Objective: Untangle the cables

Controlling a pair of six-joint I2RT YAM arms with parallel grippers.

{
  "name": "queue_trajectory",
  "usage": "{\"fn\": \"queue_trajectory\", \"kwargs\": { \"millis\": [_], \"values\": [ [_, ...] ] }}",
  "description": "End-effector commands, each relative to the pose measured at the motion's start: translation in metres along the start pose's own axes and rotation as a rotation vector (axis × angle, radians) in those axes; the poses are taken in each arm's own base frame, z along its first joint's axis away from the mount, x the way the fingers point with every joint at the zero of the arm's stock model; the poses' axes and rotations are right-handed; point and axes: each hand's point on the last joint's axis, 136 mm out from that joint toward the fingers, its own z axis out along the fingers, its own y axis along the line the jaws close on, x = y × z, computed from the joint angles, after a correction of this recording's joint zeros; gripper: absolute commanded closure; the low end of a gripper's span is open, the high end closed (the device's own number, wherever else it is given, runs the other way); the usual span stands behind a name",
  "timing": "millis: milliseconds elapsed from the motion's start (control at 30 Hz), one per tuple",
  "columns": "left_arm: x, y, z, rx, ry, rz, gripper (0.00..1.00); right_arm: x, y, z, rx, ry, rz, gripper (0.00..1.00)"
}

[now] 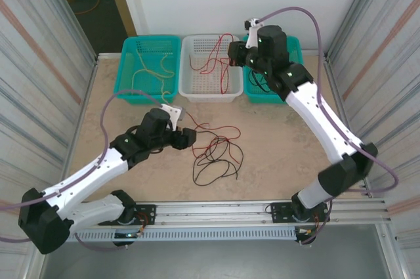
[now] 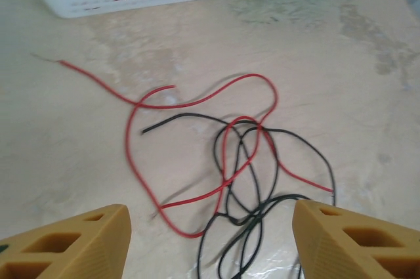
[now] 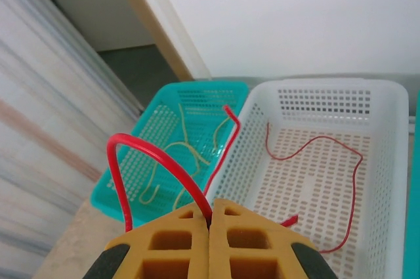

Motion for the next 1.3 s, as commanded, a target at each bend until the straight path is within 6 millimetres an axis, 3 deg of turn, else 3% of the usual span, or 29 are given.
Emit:
{"fn": "queue_trajectory", "kwargs": {
  "millis": [0,133,233,400,533,733,933,1067,1267],
  "values": [
    [0.005,0.021,-0.011,-0.109,-0.025,-0.003,0.32,-0.017,-0.001,0.025,-0.020,-0.019,0.025,1.00],
    [0.010,0.025,-0.020,-0.116,-0.028,0.011,0.34,-0.020,-0.016,0.066,0.002,0.014,0.052,1.00],
    [0.012,0.036,-0.023,-0.139,-0.035,-0.059,0.27,-0.010,-0.035,0.101,0.039,0.070,0.073,0.98],
    [0.015,0.049,-0.023,-0.136,-0.016,-0.159,0.24,0.012,-0.064,0.143,0.098,0.157,0.097,0.71],
    [0.016,0.047,-0.025,-0.123,-0.014,-0.149,0.24,0.022,-0.070,0.153,0.102,0.183,0.103,0.62],
    [0.019,0.039,-0.016,-0.077,0.023,-0.161,0.27,0.021,-0.060,0.132,0.077,0.188,0.091,0.65],
    [0.025,0.023,0.003,0.017,0.089,-0.180,0.34,0.033,-0.047,0.080,0.057,0.172,0.080,0.62],
    [0.041,0.019,0.019,0.029,0.164,-0.186,0.35,0.065,-0.049,0.038,0.059,0.186,0.111,0.60],
    [0.063,-0.001,0.041,0.060,0.275,-0.138,0.40,0.141,-0.061,-0.014,0.132,0.290,0.120,0.59]
  ]
}}
